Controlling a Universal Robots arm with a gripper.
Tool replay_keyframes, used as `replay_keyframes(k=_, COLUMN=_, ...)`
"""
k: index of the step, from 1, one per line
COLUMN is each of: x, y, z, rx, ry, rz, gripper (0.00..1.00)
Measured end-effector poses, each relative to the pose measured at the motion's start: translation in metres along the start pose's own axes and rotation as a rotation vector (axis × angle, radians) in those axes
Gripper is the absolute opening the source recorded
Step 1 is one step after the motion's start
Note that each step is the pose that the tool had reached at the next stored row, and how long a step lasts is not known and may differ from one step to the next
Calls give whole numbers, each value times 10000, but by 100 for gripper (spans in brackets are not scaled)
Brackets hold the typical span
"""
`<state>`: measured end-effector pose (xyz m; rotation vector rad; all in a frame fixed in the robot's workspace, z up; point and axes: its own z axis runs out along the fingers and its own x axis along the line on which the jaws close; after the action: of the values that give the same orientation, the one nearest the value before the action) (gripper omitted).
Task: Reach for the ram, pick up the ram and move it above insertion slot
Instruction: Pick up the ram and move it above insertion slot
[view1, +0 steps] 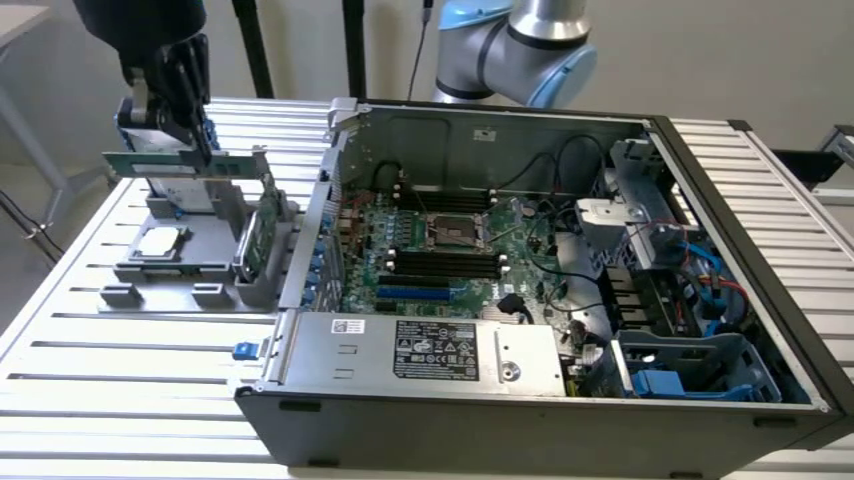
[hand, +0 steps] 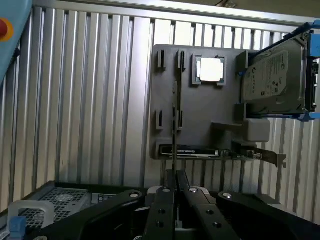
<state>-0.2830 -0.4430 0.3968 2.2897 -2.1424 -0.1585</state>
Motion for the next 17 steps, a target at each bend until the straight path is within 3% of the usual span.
replay_keyframes(k=3, x=-1, y=-112, z=-127, rx=-14, ry=-31, rz=-12, gripper=13)
replay_keyframes(k=5, x=0, y=-177, z=-164, rx=-7, ry=-97, rz=-18, gripper=13)
replay_keyframes(k=12, x=1, y=-378, z=-190, rx=14, ry=-472, rz=-46, gripper=13)
replay_keyframes(k=17, x=-19, y=-541, z=-200, rx=19, ry=-549, rz=-52, gripper=13)
